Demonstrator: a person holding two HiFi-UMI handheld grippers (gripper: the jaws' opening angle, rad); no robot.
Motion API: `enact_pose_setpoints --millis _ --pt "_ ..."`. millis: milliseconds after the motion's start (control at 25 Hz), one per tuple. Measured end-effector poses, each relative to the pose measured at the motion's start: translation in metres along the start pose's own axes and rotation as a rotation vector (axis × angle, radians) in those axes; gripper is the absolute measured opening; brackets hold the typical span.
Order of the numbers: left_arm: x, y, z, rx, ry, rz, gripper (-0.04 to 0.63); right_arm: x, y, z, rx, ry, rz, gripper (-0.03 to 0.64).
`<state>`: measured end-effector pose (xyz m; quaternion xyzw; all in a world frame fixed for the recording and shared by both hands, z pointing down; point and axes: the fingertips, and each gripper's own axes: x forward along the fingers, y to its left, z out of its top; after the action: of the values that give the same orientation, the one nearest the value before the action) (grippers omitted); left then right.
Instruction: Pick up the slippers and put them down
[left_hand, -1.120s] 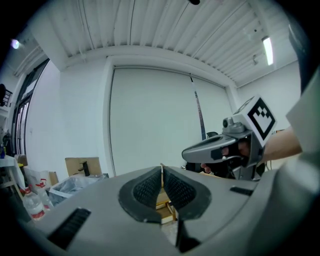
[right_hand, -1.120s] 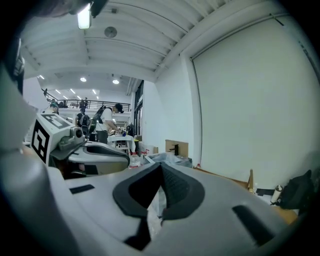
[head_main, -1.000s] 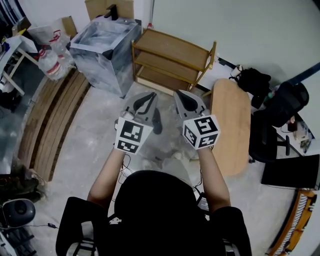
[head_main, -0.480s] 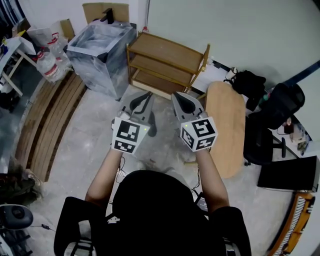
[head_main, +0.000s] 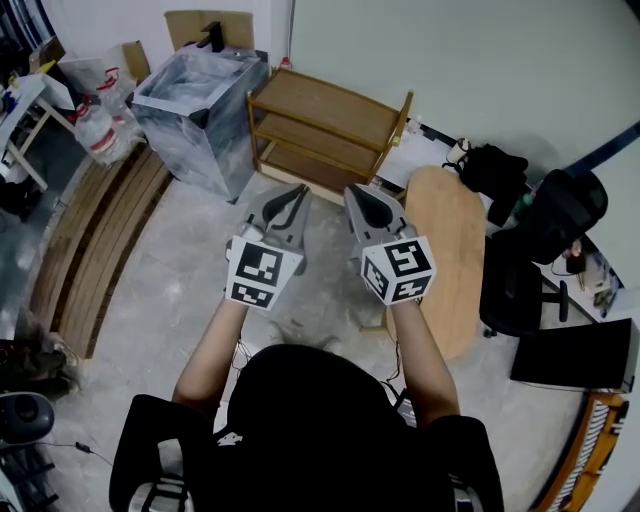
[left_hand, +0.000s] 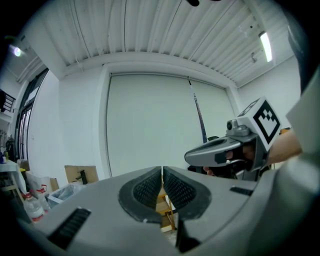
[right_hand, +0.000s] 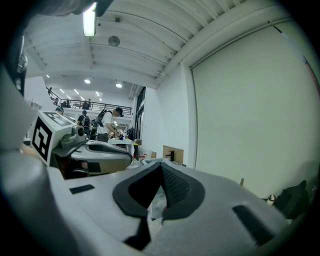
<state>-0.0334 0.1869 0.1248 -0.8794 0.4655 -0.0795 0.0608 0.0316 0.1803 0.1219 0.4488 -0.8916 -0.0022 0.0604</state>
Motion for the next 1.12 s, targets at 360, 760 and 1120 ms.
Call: enact_pose_setpoints --millis 360,760,1120 --pt "0.006 -0.025 0.008 0.01 -0.002 0.007 0.012 -0.023 -0.014 -0.001 0.009 -0.017 -0.003 -0.002" --pt "0.01 -0.034 0.004 0.001 0.026 0.017 0.012 -0.03 -0.02 -0.007 0.017 -0.013 0.002 -0.002" --pt "0.016 -0.034 0.003 -0.032 0.017 0.024 0.012 -0.027 -0.029 -0.016 0.028 0.004 0.001 -0.002"
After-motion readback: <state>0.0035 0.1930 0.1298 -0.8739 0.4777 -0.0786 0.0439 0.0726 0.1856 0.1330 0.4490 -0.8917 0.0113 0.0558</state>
